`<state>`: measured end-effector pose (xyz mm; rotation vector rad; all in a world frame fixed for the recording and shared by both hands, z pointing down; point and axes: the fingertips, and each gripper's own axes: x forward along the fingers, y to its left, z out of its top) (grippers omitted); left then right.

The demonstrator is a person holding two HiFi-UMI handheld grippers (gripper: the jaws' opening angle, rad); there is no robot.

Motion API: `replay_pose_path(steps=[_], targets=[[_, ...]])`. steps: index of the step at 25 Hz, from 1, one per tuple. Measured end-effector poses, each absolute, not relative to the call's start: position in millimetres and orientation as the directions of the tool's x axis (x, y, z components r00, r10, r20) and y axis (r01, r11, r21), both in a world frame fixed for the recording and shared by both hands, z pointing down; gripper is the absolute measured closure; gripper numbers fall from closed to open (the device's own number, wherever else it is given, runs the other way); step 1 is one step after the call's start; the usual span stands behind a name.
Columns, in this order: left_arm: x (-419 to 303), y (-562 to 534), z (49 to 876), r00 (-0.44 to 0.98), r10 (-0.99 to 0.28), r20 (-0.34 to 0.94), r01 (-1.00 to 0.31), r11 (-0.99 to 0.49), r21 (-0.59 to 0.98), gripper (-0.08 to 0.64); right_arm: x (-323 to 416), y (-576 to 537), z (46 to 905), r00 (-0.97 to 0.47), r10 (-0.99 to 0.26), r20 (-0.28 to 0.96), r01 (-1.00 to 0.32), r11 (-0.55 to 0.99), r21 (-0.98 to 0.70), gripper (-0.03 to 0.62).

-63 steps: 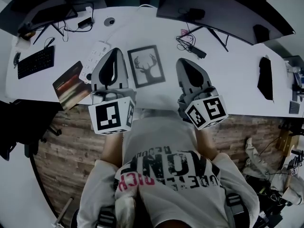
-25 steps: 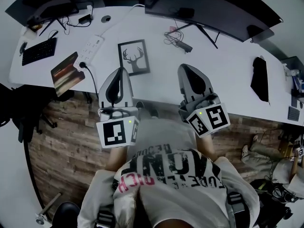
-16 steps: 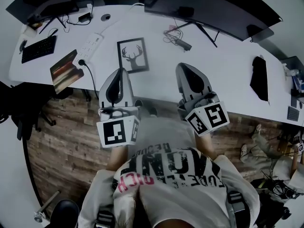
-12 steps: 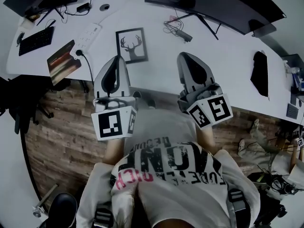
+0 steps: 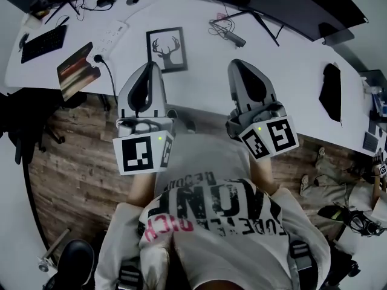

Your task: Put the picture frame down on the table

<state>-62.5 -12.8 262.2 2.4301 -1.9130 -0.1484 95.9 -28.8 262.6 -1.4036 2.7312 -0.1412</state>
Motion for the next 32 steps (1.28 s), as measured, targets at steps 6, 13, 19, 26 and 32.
replay_pose_path(steps=[6,13,19,26,32], targets=[[-66,-13,262,0.221,-0.974,-0.052,-0.969,-0.225,0.097,0.558,93,-26,265,-0.586,-0.810,-0.015,-0.804,0.584,-0.110,0.592],[-65,-14,263,0.222,-0.974,-0.048,-0.969,-0.226,0.100,0.558,90,-26,266,-0.592,-0.806,-0.005,-0.801,0.589,-0.109,0.592],[-65,-16,264,0.211,-0.976,-0.049,-0.969,-0.216,0.118,0.558,89,-28,267,-0.598,-0.802,-0.001,-0.797,0.594,-0.108,0.592],[-64,-18,266,0.207,-0.977,-0.044,-0.969,-0.211,0.131,0.558,89,-30,268,-0.602,-0.798,0.003,-0.794,0.598,-0.110,0.592],[-63,-22,268,0.209,-0.977,-0.041,-0.968,-0.212,0.134,0.558,87,-33,270,-0.612,-0.791,0.006,-0.787,0.607,-0.113,0.592]])
